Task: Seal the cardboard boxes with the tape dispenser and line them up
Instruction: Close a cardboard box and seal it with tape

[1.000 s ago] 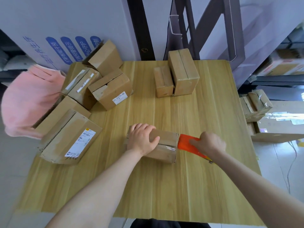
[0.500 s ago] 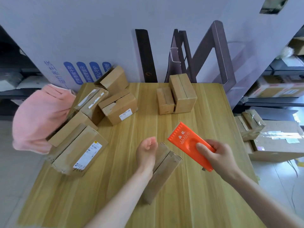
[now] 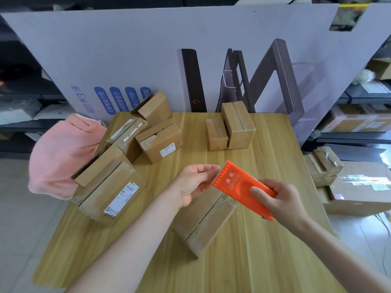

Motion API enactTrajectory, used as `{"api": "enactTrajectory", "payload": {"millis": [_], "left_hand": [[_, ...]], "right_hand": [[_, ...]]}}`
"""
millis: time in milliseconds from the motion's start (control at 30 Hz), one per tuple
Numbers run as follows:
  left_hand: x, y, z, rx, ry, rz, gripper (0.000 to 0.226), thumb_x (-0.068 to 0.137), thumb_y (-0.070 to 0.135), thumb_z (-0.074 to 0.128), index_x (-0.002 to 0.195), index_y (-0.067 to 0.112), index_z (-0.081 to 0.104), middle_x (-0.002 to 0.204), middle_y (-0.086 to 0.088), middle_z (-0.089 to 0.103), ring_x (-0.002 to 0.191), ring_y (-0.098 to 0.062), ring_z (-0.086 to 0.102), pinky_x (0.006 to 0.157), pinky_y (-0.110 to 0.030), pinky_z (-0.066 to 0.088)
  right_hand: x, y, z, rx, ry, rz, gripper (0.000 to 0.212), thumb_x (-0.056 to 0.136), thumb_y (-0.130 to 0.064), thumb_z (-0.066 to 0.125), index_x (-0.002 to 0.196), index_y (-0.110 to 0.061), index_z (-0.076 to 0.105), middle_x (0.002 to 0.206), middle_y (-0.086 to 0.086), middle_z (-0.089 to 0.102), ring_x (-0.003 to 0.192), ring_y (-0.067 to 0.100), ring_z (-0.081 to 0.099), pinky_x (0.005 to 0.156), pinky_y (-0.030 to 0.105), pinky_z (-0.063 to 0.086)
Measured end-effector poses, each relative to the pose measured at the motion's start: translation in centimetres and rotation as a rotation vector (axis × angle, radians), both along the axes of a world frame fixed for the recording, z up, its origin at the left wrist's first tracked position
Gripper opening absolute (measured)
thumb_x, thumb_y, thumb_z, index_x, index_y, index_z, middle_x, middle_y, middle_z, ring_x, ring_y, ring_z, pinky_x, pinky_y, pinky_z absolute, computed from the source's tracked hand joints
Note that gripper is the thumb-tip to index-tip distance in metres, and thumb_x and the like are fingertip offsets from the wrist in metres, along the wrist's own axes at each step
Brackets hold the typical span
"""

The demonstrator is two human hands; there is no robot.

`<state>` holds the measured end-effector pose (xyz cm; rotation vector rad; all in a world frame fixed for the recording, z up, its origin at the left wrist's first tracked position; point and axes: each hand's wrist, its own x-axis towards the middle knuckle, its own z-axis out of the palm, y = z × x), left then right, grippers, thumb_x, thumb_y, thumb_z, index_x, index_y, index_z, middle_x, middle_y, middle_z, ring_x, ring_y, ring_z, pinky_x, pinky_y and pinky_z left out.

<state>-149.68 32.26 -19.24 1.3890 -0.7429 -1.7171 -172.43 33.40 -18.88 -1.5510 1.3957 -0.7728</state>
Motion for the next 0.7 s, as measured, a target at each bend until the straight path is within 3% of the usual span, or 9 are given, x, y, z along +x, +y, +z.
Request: {"api": "enactTrajectory", "payload": {"millis": [133, 300, 600, 700], "left_hand": [[0.5, -0.4, -0.1, 0.027, -0.102, -0.084, 0.023, 0.075, 0.005, 0.075, 0.097, 0.011, 0.069, 0.082, -0.002, 0.067, 0.073, -0.01, 0.061, 0.074, -0.022, 0.051], [1.0, -0.6, 0.3, 0.041, -0.208, -0.145, 0.009, 0.078, 0.015, 0.075, 0.084, 0.012, 0.069, 0.072, 0.0, 0.065, 0.064, -0.008, 0.056, 0.06, -0.017, 0.048], [-0.2, -0.4, -0.1, 0.085, -0.098, -0.17, 0.01, 0.09, 0.022, 0.064, 0.086, 0.015, 0.058, 0.063, 0.007, 0.065, 0.053, -0.002, 0.059, 0.055, -0.016, 0.046], [-0.4, -0.3, -0.4, 0.067, -0.13, -0.149, 0.01, 0.087, 0.018, 0.067, 0.081, 0.015, 0.059, 0.057, 0.009, 0.063, 0.048, 0.0, 0.053, 0.053, -0.016, 0.037]], "right_hand": [[-0.1, 0.4, -0.1, -0.099, 0.067, 0.023, 0.042, 0.062, -0.058, 0.062, 0.071, -0.017, 0.071, 0.06, 0.001, 0.063, 0.047, 0.004, 0.05, 0.045, 0.023, 0.04], [-0.3, 0.5, 0.1, -0.165, 0.091, 0.045, 0.009, 0.068, -0.041, 0.067, 0.065, -0.036, 0.062, 0.052, -0.018, 0.057, 0.046, 0.002, 0.05, 0.044, 0.012, 0.034], [-0.8, 1.3, -0.3, -0.175, 0.124, 0.039, 0.011, 0.068, -0.042, 0.066, 0.063, -0.034, 0.061, 0.051, -0.02, 0.056, 0.046, 0.001, 0.05, 0.044, 0.012, 0.033], [-1.0, 1.4, -0.7, -0.163, 0.121, 0.013, 0.03, 0.065, -0.053, 0.064, 0.066, -0.023, 0.067, 0.054, -0.012, 0.057, 0.046, 0.003, 0.049, 0.043, 0.014, 0.034]]}}
